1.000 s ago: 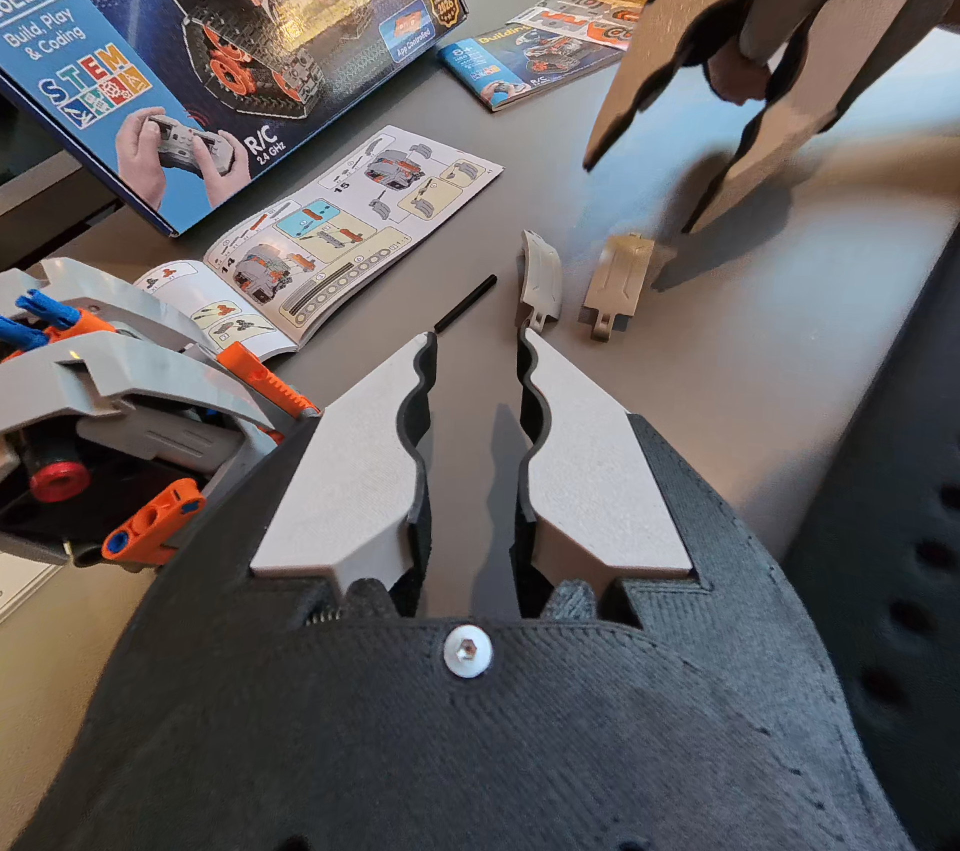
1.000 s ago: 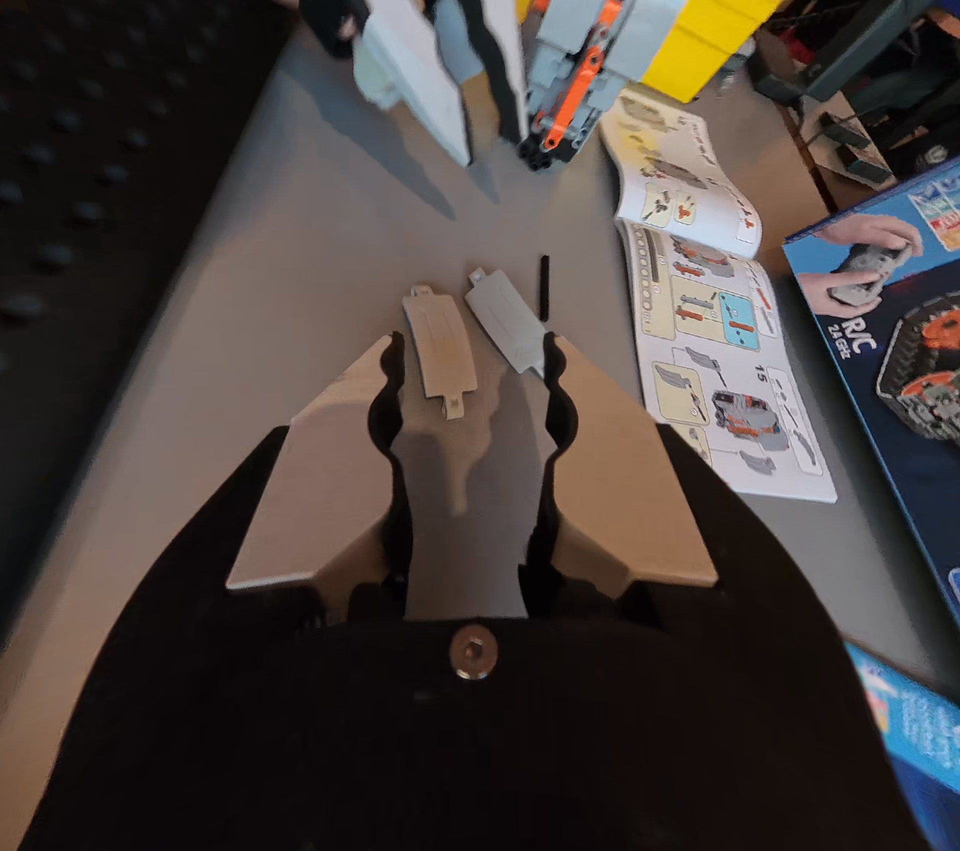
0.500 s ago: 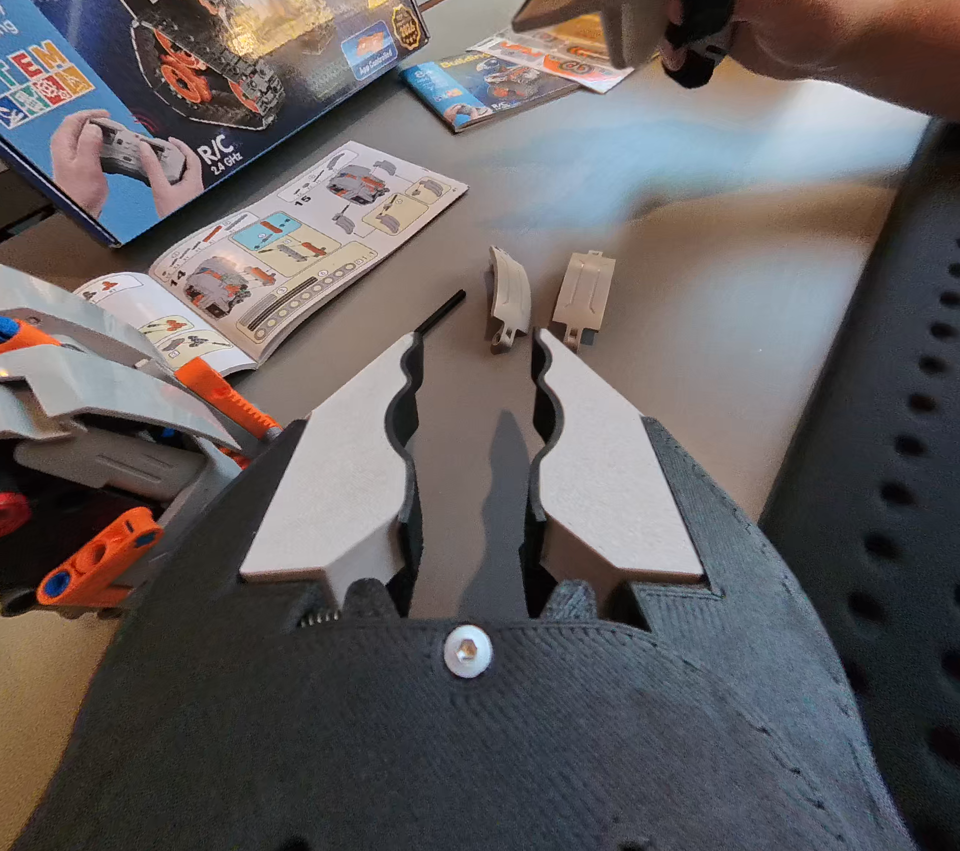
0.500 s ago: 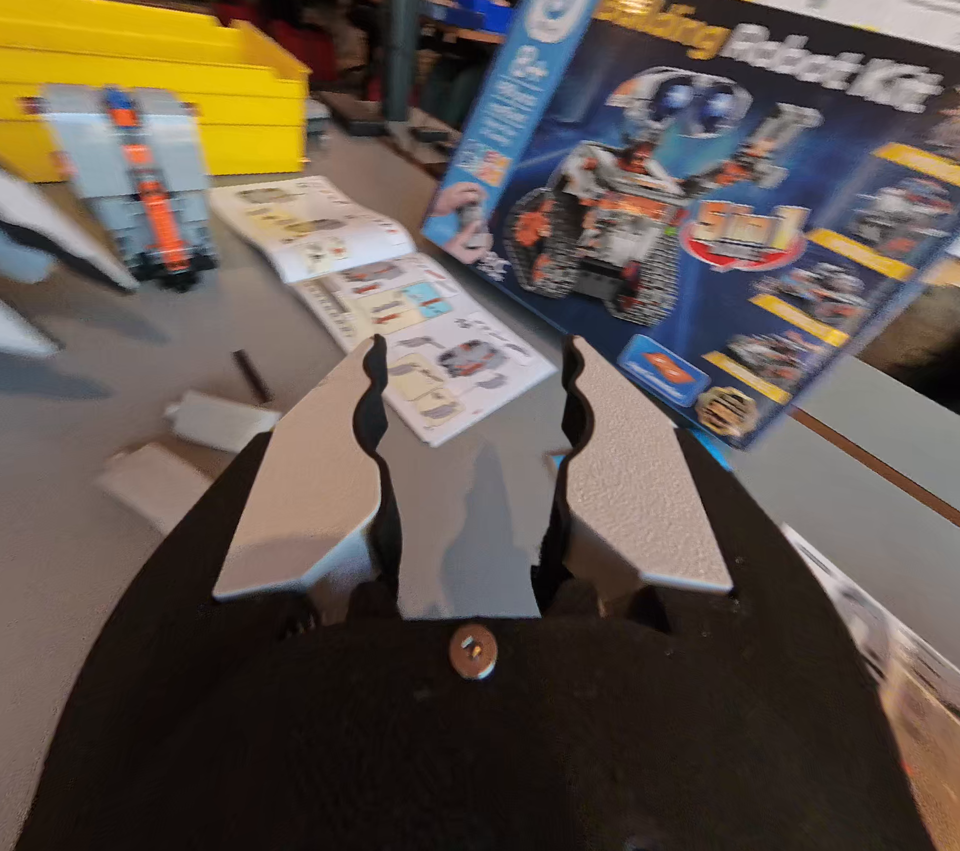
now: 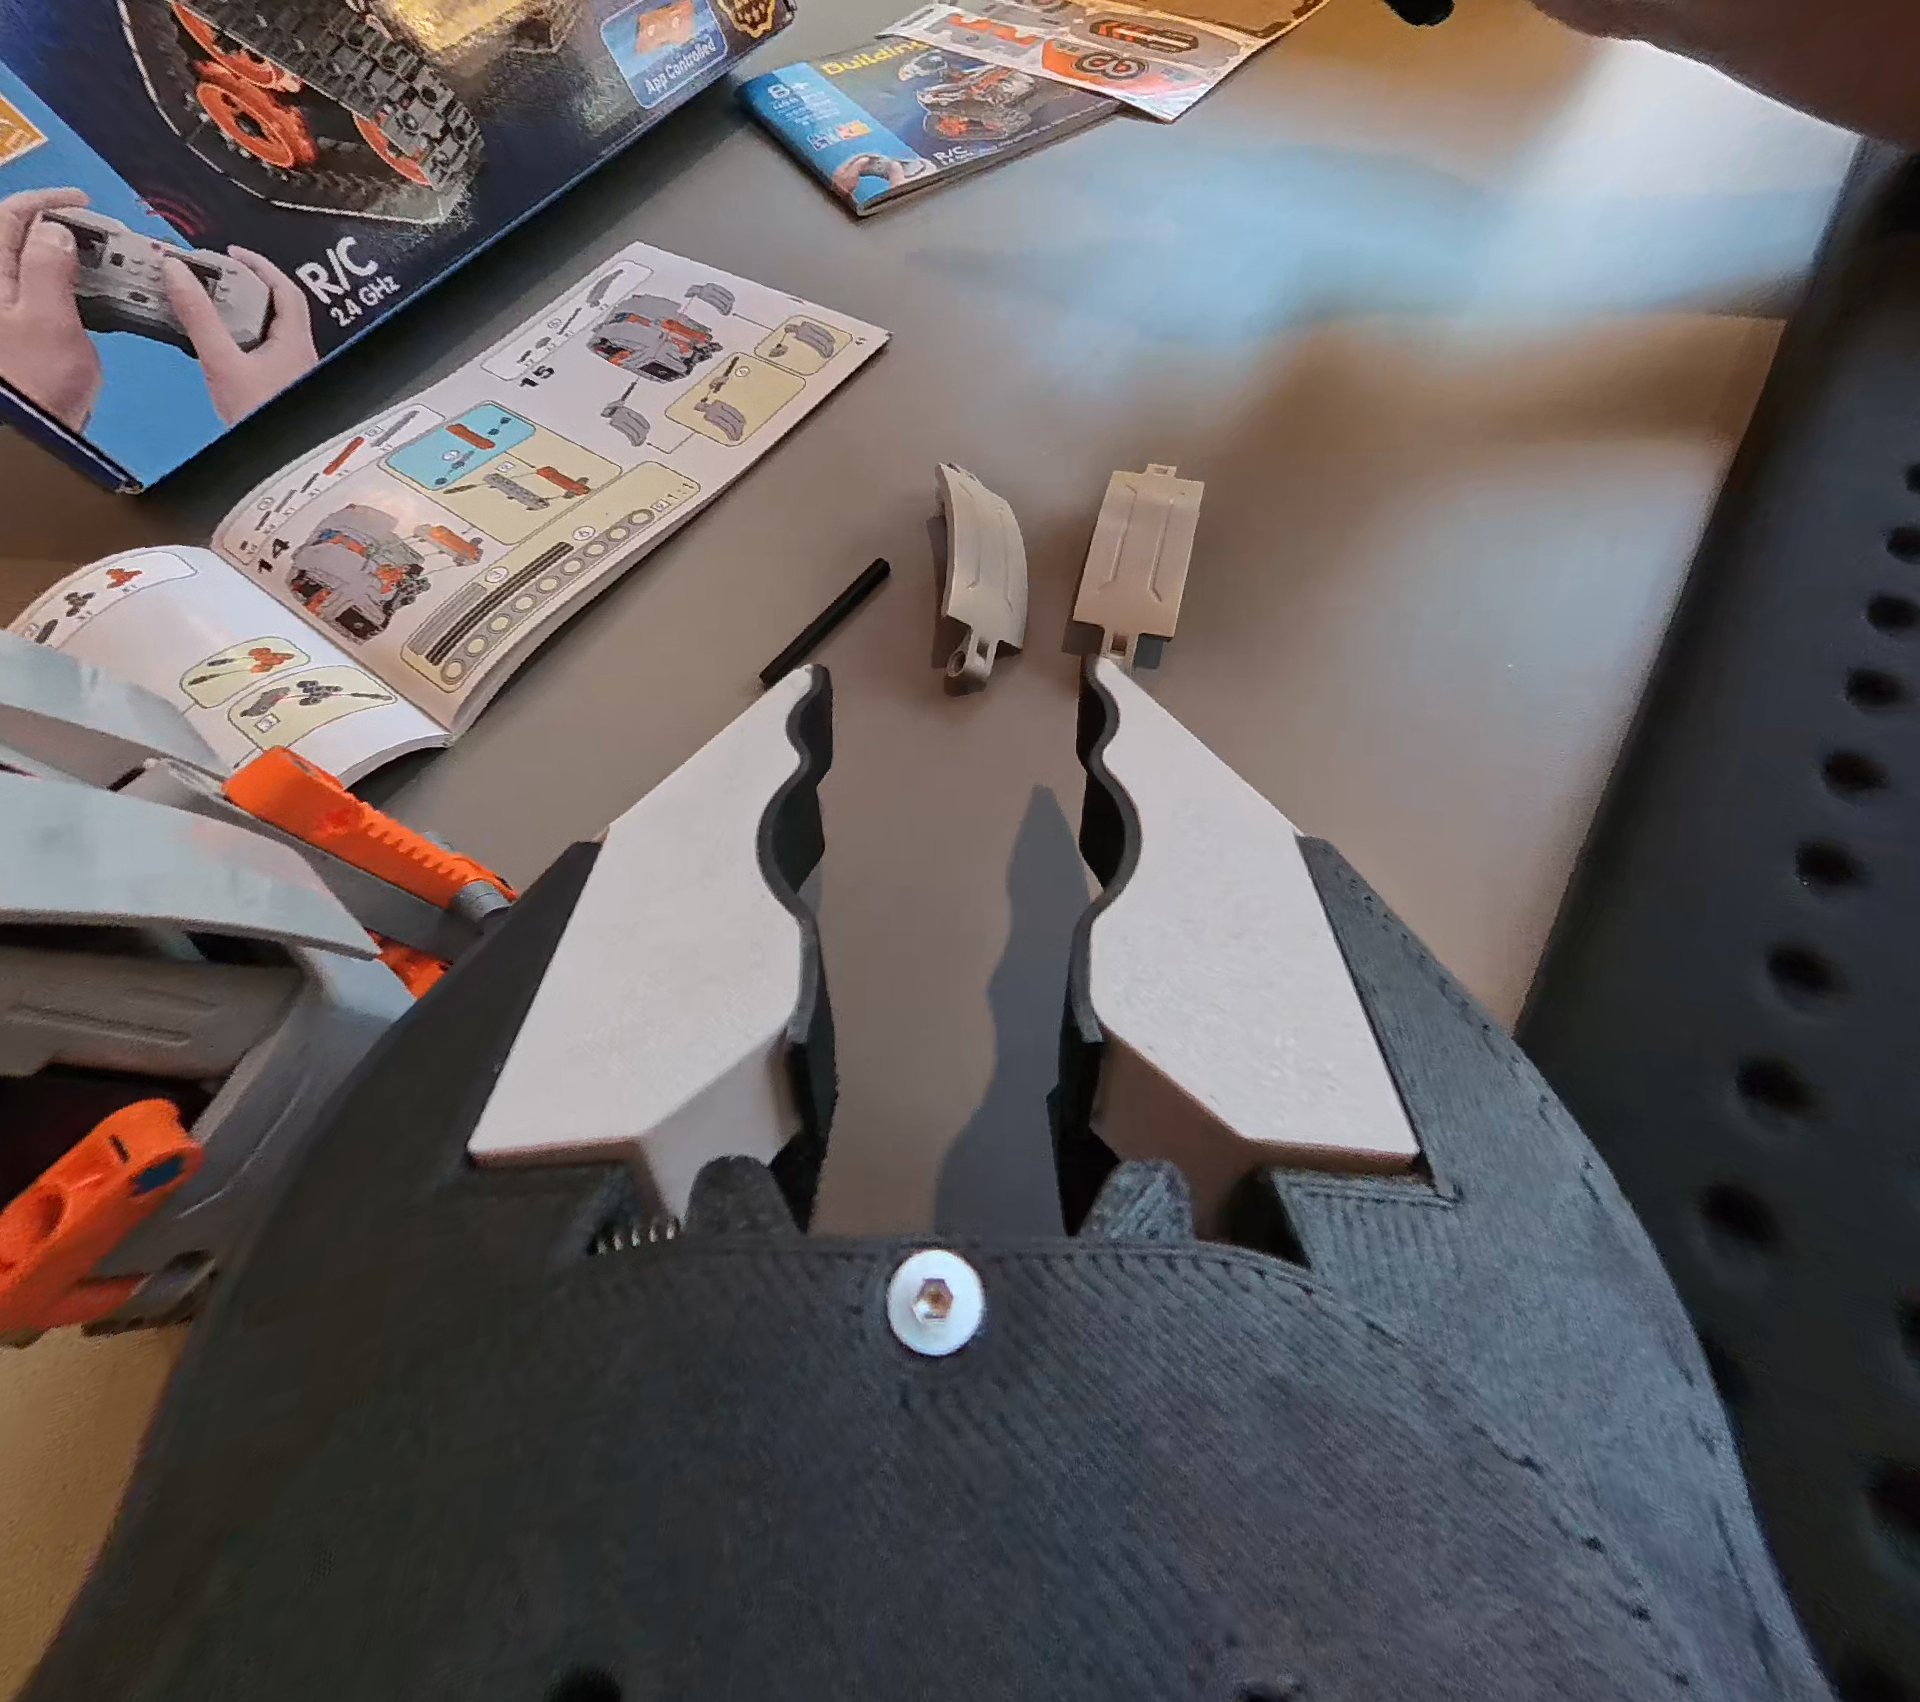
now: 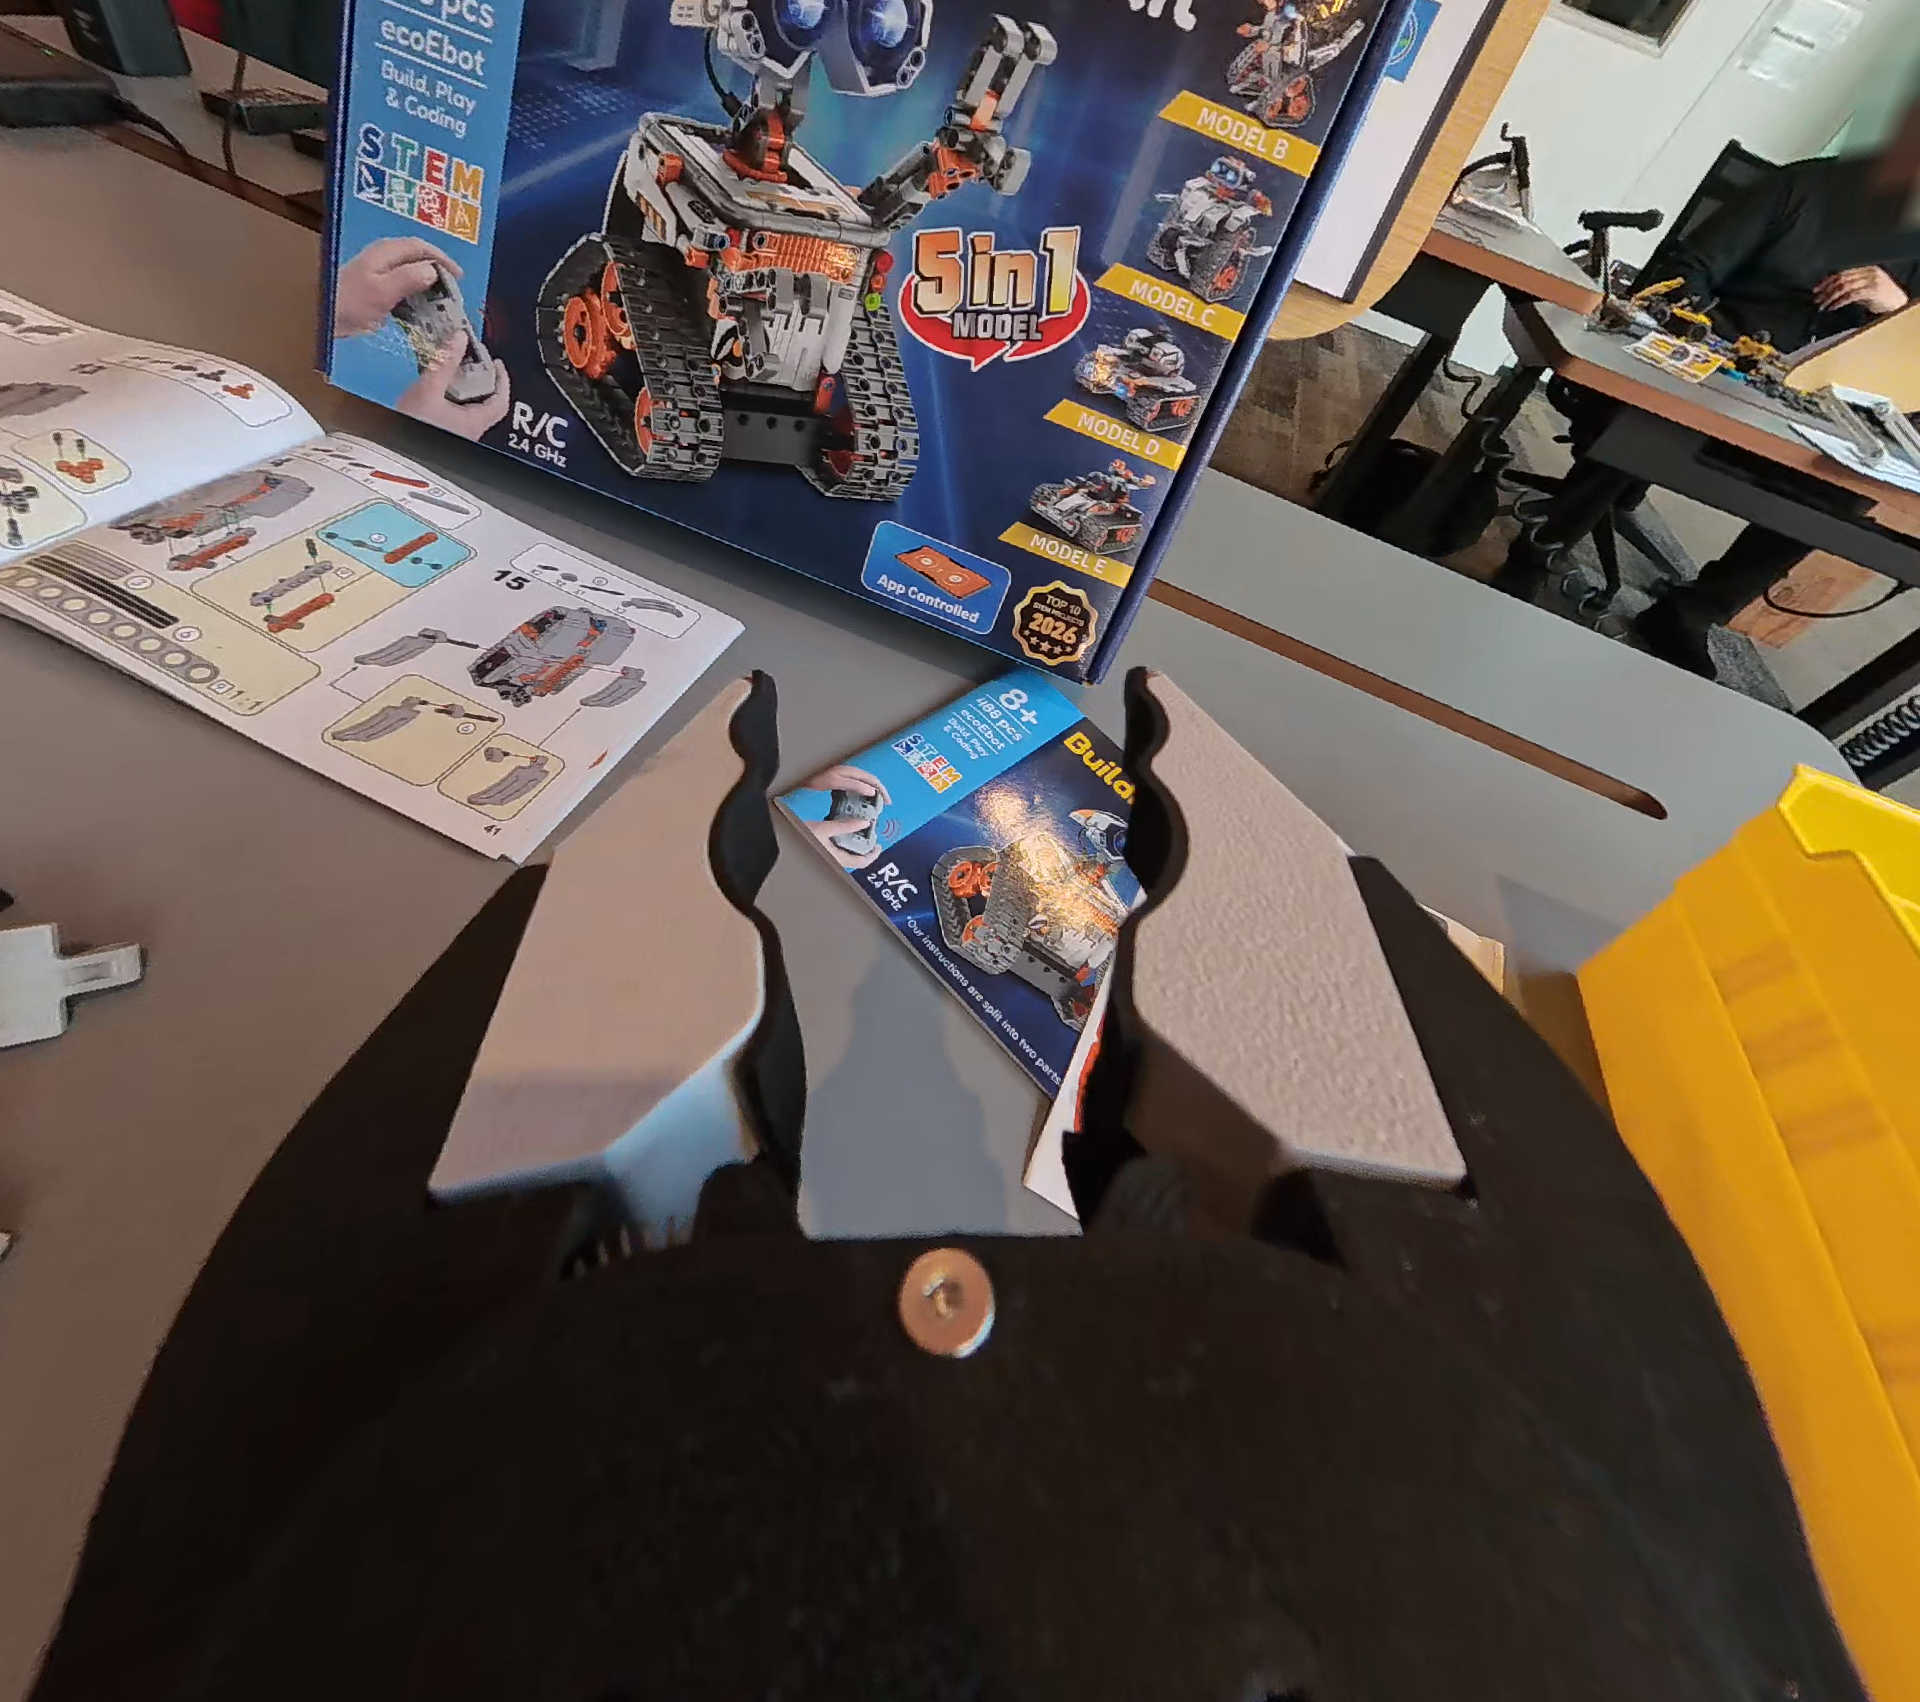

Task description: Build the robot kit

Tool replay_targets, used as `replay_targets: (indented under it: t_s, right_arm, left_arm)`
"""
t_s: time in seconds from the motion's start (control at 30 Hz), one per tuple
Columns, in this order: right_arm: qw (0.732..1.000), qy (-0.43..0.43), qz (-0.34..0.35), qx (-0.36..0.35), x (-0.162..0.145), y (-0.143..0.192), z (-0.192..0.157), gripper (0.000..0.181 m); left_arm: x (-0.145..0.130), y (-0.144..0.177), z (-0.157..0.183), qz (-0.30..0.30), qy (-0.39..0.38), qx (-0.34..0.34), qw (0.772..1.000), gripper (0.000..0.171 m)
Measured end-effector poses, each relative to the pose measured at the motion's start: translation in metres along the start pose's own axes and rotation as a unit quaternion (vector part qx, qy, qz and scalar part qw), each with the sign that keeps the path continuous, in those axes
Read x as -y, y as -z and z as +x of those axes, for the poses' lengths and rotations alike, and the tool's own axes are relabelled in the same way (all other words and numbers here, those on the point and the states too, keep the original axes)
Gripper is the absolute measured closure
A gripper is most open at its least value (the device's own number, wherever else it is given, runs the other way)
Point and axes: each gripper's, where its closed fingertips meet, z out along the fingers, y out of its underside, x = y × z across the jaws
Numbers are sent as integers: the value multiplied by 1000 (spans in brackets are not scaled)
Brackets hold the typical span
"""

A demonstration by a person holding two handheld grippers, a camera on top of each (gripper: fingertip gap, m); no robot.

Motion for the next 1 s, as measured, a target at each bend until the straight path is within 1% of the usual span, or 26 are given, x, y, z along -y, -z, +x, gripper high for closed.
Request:
replay_targets:
  t_s: [0.17,0.5,1.0]
  right_arm:
    - [1000,6,0,1,0,0,-2,116]
    - [1000,-1,-5,7,-2,-1,-3,116]
    - [1000,-4,-18,11,-9,-4,-3,116]
  left_arm:
    - [-1,0,-3,-2,4,7,1000,126]
    - [-4,-2,-2,-12,-13,12,1000,127]
    - [-1,1,-2,-5,-13,16,1000,128]
